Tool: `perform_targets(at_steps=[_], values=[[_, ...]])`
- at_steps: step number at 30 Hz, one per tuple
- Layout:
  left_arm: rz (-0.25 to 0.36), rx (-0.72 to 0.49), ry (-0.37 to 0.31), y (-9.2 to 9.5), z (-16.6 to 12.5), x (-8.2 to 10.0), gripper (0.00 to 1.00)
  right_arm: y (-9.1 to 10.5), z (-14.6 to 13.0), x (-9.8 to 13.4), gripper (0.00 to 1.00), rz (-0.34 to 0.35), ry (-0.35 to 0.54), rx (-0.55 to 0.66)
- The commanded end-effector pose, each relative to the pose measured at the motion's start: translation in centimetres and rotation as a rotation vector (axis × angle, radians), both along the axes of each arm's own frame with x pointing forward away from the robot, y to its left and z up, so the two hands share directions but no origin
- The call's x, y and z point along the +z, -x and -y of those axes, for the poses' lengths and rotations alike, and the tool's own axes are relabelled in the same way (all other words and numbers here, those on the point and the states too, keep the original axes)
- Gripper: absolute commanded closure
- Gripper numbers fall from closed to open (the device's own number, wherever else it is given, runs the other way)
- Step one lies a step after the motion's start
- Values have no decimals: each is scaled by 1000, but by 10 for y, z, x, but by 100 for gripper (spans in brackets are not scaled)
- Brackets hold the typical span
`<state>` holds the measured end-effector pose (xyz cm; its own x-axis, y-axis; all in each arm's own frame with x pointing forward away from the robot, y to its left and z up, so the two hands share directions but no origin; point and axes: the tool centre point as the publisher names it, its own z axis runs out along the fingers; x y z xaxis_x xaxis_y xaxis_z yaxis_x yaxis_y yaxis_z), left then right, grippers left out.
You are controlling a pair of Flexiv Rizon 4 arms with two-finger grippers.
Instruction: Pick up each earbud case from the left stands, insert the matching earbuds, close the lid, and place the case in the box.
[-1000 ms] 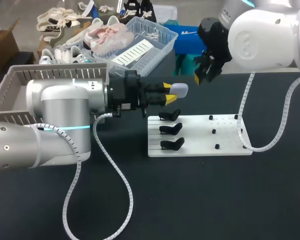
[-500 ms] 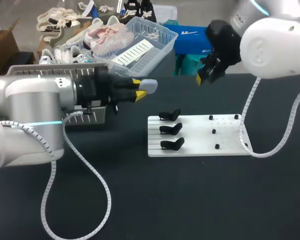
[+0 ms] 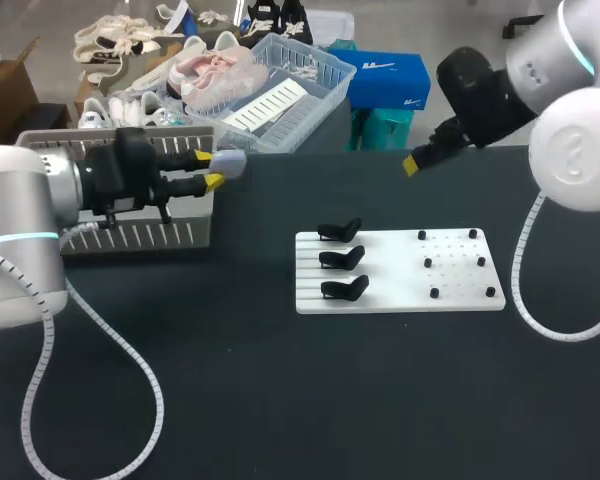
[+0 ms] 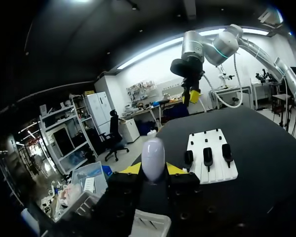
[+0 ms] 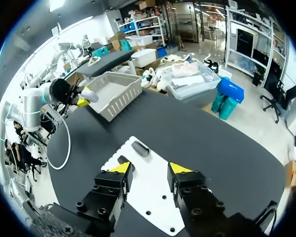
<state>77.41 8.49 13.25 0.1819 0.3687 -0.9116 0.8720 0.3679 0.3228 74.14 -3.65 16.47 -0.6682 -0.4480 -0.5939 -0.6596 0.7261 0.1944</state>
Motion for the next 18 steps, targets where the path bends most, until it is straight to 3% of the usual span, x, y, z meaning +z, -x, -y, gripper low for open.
perform_targets(at_steps=[1, 8, 18], values=[[39, 129, 12, 7, -18, 0, 100, 7, 6, -1, 55, 74, -76, 5], [9, 188, -21, -4, -49, -16, 100, 9, 4, 1, 54, 118, -84, 64], [-33, 257, -61, -23, -81, -37, 100, 3, 4, -2, 55, 100, -84, 66]])
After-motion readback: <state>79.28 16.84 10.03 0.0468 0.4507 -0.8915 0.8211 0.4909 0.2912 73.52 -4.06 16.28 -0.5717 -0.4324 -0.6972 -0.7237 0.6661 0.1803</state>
